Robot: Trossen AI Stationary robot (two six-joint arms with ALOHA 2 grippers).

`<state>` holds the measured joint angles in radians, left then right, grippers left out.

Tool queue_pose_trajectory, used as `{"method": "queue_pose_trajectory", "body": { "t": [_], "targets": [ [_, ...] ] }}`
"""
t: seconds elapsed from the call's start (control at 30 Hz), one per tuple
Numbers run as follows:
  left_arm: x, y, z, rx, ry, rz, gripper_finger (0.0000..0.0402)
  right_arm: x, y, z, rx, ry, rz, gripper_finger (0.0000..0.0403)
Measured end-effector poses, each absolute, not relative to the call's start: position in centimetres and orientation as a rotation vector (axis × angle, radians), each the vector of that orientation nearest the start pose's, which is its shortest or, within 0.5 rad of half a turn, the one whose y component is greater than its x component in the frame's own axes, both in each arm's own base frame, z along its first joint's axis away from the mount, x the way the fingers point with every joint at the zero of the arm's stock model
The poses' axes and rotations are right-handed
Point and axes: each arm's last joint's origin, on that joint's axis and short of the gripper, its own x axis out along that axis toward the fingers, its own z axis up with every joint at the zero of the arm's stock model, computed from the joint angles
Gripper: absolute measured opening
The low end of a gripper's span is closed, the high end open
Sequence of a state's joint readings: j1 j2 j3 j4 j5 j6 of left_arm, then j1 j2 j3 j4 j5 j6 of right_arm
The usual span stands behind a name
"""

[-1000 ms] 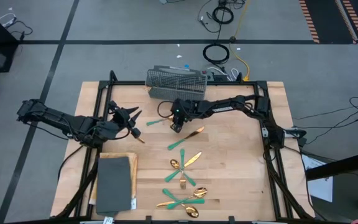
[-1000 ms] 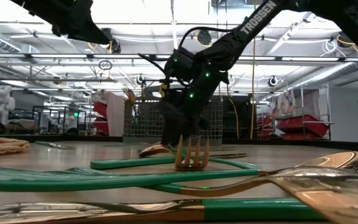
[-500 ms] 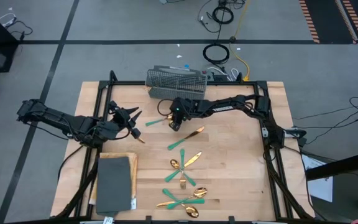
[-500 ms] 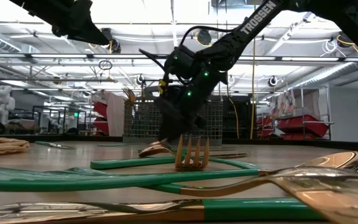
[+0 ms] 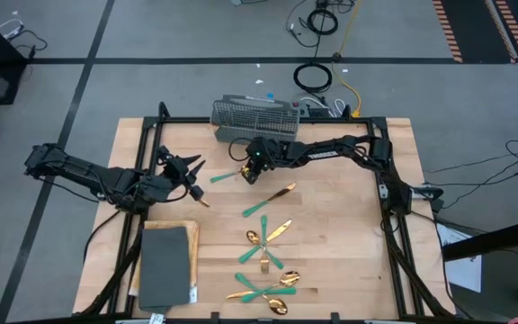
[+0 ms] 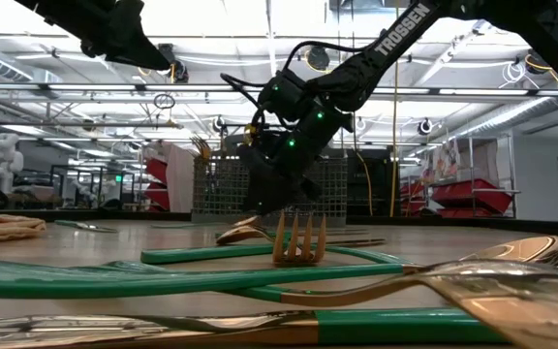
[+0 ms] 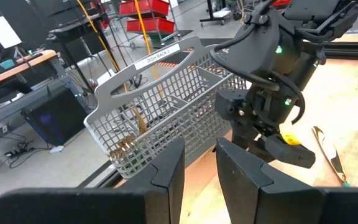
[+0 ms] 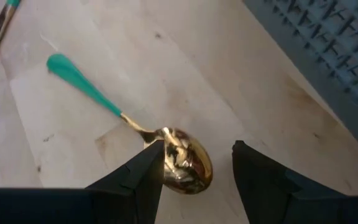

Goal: Sort silverware
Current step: Put the green spoon into the gray silverware basket

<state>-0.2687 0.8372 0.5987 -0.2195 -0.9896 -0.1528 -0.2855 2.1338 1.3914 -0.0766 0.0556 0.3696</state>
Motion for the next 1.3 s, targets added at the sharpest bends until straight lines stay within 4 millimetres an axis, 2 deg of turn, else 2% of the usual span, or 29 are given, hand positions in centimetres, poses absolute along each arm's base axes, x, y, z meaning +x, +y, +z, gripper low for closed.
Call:
{"method": "queue_pose_trajectory", "body": {
  "t": [0.23, 0.7, 0.8, 1.0, 1.17, 1.3],
  "targets": [
    [17.1, -2.2, 26.3, 0.132, 0.323, 0.733, 0.0099, 42.9, -12.7, 13.4, 0.449, 0.766, -0.472, 0.0172],
    [17.1, -2.2, 26.3, 0.125, 0.327, 0.709, 0.0099, 42.8, -12.5, 13.3, 0.447, 0.784, -0.468, 0.0112],
    [17.1, -2.2, 26.3, 0.126, 0.328, 0.709, 0.0099, 42.7, -12.4, 13.2, 0.437, 0.794, -0.465, 0.0085],
    [17.1, -2.2, 26.3, 0.126, 0.328, 0.708, 0.0099, 42.6, -12.4, 13.1, 0.407, 0.819, -0.452, 0.0007],
    [17.1, -2.2, 26.3, 0.126, 0.328, 0.708, 0.0099, 42.7, -12.1, 13.1, 0.393, 0.824, -0.442, 0.0002],
    [17.1, -2.2, 26.3, 0.126, 0.328, 0.708, 0.0099, 43.0, -11.1, 13.1, 0.36, 0.831, -0.411, 0.0001]
  ]
}}
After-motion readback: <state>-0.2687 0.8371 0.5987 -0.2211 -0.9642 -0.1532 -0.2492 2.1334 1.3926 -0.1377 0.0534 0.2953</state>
